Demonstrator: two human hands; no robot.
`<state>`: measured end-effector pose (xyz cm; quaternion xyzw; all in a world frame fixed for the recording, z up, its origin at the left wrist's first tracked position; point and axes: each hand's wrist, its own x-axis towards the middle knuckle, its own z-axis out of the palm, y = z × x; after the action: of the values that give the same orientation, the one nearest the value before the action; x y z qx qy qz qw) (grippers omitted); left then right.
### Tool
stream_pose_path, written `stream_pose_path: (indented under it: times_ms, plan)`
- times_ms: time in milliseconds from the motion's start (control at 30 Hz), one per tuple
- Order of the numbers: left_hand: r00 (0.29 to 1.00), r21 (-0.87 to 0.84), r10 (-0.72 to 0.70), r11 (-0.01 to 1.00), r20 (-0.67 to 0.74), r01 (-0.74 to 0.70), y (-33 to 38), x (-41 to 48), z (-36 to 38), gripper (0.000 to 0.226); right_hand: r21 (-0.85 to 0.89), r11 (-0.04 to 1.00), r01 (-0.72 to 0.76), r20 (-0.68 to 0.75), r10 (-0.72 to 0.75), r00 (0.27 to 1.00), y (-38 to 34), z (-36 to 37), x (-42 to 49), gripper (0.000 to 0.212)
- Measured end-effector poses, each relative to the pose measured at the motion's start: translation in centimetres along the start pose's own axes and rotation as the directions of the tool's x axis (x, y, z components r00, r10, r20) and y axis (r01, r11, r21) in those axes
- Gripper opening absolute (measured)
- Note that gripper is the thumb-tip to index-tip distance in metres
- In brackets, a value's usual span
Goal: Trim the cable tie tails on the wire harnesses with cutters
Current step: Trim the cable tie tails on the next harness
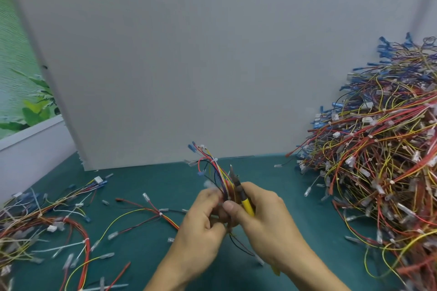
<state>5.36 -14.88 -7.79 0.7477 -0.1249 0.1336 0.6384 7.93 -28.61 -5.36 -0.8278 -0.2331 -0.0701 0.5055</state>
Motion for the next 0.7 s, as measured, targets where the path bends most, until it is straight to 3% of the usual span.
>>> stream_pose_path:
  times_ms: [100, 200, 333, 467, 600, 700]
  plan:
    - [1.000, 0.098, 0.023, 0.995, -0.001, -0.023, 0.1, 0.1, -0.9, 0.059, 0.035, 0.999, 0.028, 0.084, -0.031, 0.996, -0.1, 0.1, -0.1, 0.009]
    - [0.999, 0.144, 0.027, 0.989, 0.032, -0.031, 0.2, 0.0, -1.0, 0.066, -0.057, 0.995, 0.076, -0.054, -0.079, 0.995, 0.1, 0.8, -0.3, 0.015]
    - [0.997, 0.132, 0.022, 0.991, 0.077, -0.032, 0.4, -0.2, -0.6, 0.069, 0.014, 1.000, 0.007, -0.212, -0.004, 0.977, 1.2, 1.2, 0.0, 0.022]
    - [0.994, 0.181, 0.044, 0.983, -0.096, -0.026, 0.0, 0.0, -1.2, 0.051, 0.184, 0.981, -0.062, -0.262, 0.110, 0.959, 1.6, -0.3, 1.0, 0.014]
    - [0.953, 0.312, 0.093, 0.950, -0.288, 0.001, -0.6, 0.4, -1.9, 0.044, 0.362, 0.932, 0.034, -0.403, 0.123, 0.907, 0.6, -3.1, 2.8, 0.011]
    - [0.928, 0.364, 0.099, 0.931, -0.359, 0.042, -1.2, 0.5, -2.4, 0.039, 0.358, 0.923, 0.141, -0.521, 0.072, 0.850, -1.3, -5.6, 4.4, 0.009]
